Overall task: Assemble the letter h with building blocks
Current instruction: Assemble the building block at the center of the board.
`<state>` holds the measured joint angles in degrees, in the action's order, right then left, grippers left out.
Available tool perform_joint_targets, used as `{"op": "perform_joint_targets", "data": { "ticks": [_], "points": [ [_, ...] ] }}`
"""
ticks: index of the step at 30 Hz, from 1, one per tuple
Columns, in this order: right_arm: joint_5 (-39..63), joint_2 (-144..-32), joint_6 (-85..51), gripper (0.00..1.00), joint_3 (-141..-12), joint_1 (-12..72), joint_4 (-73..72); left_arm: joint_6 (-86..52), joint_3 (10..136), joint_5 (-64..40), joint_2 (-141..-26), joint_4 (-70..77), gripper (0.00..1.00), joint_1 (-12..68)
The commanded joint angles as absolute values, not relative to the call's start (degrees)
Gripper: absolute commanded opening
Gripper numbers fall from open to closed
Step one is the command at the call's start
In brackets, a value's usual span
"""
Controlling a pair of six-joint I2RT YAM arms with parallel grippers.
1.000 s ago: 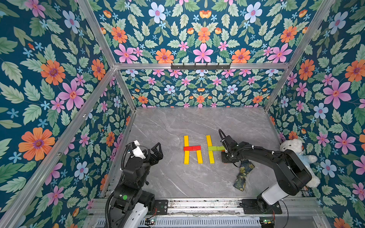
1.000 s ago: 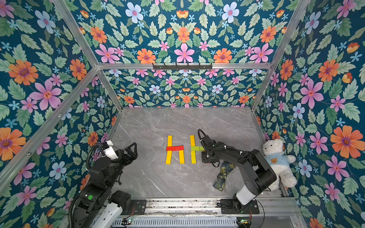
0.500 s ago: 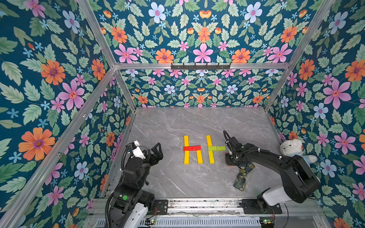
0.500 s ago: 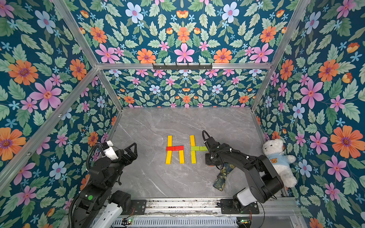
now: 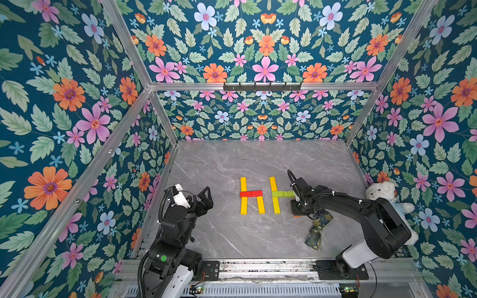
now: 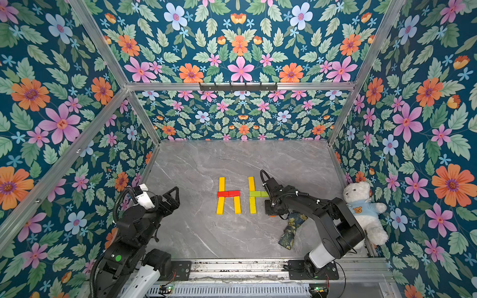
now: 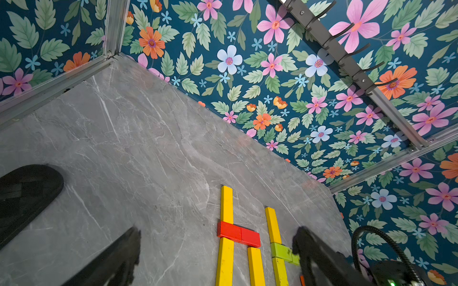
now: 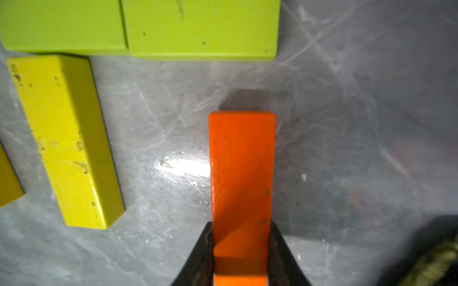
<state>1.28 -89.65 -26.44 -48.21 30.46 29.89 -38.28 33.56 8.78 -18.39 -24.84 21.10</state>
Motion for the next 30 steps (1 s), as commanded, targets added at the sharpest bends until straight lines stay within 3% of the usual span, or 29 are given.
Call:
{"op": "perform_joint_targets", "data": {
  "ticks": [1, 30],
  "points": [
    [0.5, -90.1, -25.9, 0.24, -48.8, 30.5, 30.4, -38.3, 33.6, 9.1, -18.3, -23.2, 1.0, 21.1],
    [-1.1, -94.2, -26.8, 0.28, -51.9, 30.4, 29.9, -38.3, 33.3, 9.0, -18.3, -23.2, 1.0, 21.1]
  ]
}}
